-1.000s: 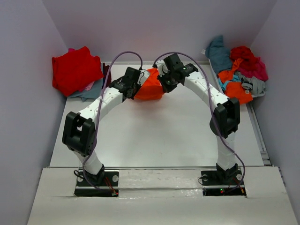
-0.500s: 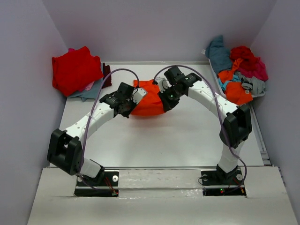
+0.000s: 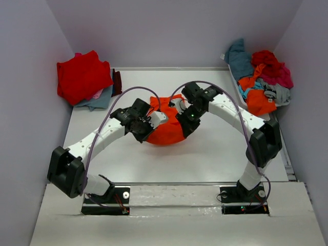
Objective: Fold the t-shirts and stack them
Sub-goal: Fold the tshirt
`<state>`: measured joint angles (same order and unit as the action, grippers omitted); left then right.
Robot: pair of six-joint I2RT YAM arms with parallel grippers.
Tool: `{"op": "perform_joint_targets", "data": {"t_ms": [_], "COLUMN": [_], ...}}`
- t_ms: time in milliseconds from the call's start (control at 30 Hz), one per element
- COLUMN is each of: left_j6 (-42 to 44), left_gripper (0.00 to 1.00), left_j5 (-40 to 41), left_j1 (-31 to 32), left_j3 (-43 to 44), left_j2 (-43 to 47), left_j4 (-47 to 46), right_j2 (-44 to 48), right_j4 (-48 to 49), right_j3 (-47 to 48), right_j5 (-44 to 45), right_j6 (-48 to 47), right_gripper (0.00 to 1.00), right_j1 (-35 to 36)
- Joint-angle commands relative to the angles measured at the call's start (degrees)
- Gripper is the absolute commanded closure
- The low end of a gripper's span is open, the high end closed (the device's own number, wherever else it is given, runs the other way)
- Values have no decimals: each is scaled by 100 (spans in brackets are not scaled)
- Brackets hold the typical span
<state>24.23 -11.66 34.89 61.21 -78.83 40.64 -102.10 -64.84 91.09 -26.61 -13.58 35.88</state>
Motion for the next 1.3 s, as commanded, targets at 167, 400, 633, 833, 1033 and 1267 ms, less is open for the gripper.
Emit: {"op": "perform_joint_targets", "data": {"t_ms": [167, 400, 633, 833, 1033, 1267], "left_j6": [179, 82, -41, -6, -120, -269], "left_gripper": [94, 94, 94, 94, 94, 95], "left_j5": [-451, 119, 708, 1104, 1613, 2123], "left_j1": [44, 44, 44, 44, 44, 44], "left_j3": [215, 716, 1217, 1420, 1587, 1710], "left_j2": [184, -158, -431, -782, -1020, -1170], "left_j4": [199, -223, -644, -1111, -1584, -2157], "right_j2": [411, 191, 59, -187, -292, -187], "right_j4": [-302, 14, 515, 876, 1332, 2036], "right_j3": [-127, 374, 612, 788, 779, 559], "right_j5": [-266, 261, 1068, 1641, 2194, 2880], "right_j6": [-276, -189, -92, 5, 66, 102], "right_gripper": [93, 93, 93, 93, 93, 93], "right_j1": [139, 139, 139, 139, 87, 33]}}
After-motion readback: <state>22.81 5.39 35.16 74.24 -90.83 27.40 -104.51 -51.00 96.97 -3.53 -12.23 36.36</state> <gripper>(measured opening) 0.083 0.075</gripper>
